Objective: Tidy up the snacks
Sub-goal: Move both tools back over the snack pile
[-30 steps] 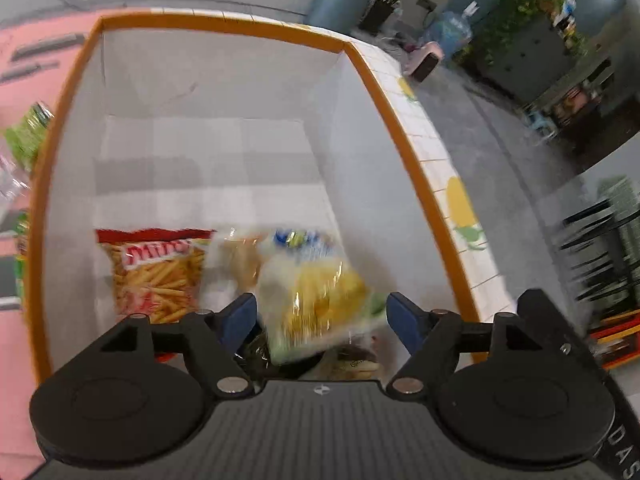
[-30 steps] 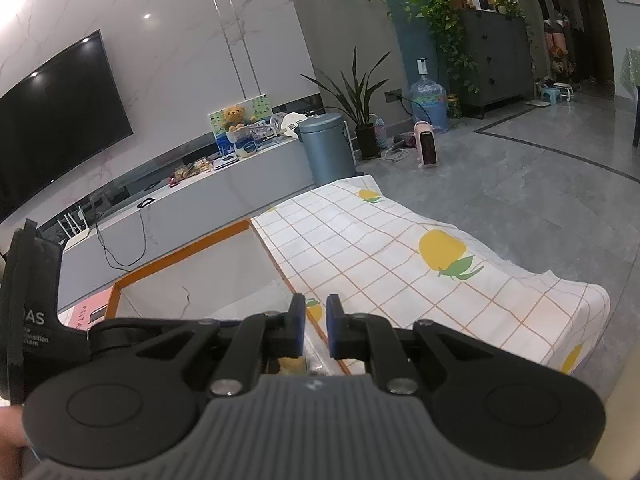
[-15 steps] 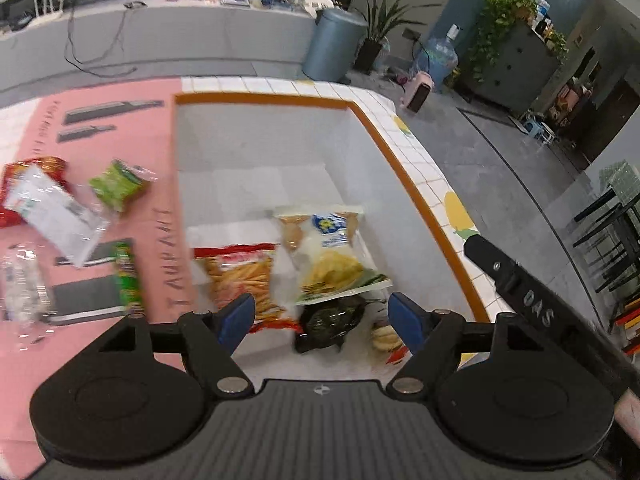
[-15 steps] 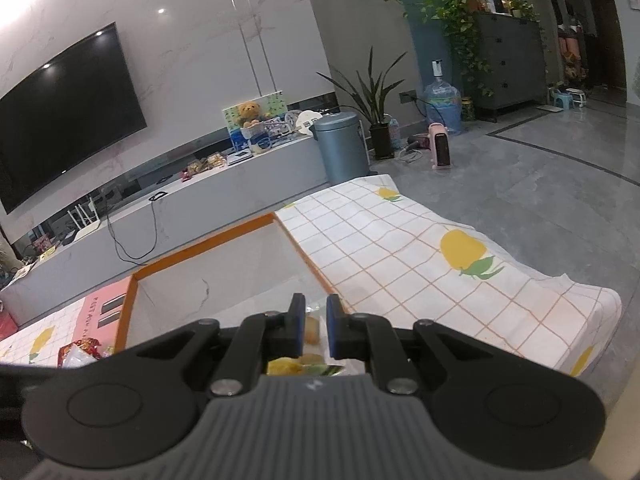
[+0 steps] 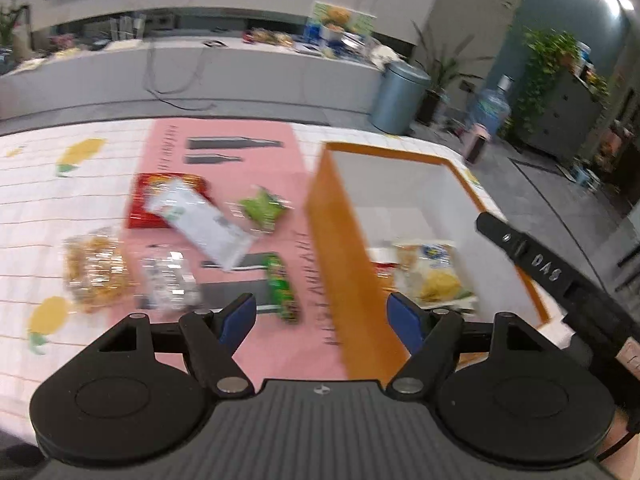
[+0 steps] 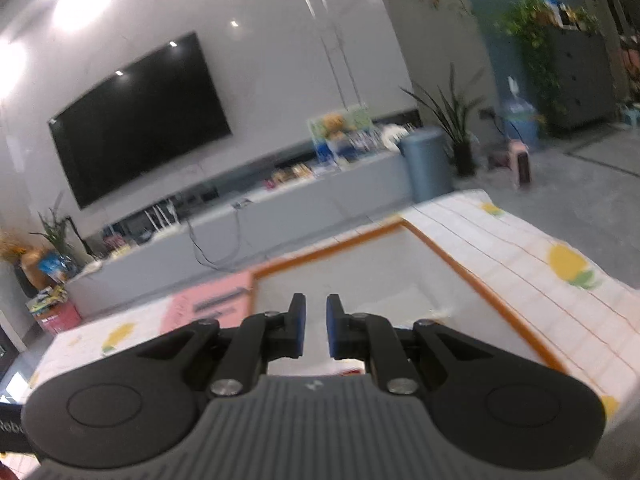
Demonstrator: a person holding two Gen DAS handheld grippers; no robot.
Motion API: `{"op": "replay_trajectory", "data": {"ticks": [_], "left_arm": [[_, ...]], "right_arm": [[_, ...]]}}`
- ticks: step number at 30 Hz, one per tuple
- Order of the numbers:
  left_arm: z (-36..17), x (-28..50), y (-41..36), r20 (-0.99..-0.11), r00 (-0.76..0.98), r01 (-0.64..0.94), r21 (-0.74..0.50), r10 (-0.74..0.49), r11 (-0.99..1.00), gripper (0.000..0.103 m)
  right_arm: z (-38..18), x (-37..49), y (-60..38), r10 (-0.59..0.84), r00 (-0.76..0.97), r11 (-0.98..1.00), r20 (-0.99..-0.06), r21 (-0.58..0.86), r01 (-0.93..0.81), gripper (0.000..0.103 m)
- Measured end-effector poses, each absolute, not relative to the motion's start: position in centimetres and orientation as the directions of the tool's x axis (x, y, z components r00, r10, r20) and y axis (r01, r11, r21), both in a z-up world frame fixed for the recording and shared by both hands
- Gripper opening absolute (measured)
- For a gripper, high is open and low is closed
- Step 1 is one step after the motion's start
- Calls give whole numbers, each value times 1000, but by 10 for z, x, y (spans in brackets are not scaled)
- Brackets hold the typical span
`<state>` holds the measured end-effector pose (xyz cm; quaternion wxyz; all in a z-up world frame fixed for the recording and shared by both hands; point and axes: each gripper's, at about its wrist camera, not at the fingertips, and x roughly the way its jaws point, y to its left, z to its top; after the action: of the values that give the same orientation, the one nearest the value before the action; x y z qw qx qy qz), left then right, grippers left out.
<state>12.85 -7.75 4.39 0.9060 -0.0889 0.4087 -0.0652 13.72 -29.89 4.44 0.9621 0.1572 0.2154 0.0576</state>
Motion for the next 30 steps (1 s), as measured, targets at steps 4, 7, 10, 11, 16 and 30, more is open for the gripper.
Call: {"op": "replay_trajectory", "data": {"ticks": [4,7,10,11,16,30], "left_arm": [[45,119,-45,-721,676,5,-197,-149,980,87],[41,113,-19,-715,687,-35,-210,-129,977,87],[32,111,6,-711,694,-75,-228,-114,971,87],[29,111,13,-711,695,-86,-233,-109,969,87],[12,108,44,-696,713,-122,-242,-84,963,87],[-30,115,103,-657,737,-139,-376,-158,916,87]], "right_arm": [[42,139,-273,244,887,941,-392,317,-118,10],[37,141,-256,278,873,939,-401,305,-160,10],[33,141,-240,317,861,933,-398,296,-207,10],[32,142,-235,336,854,928,-396,293,-230,10],[26,137,-199,430,811,899,-396,266,-347,11],[-23,151,-143,461,689,884,-559,223,-410,16]]}}
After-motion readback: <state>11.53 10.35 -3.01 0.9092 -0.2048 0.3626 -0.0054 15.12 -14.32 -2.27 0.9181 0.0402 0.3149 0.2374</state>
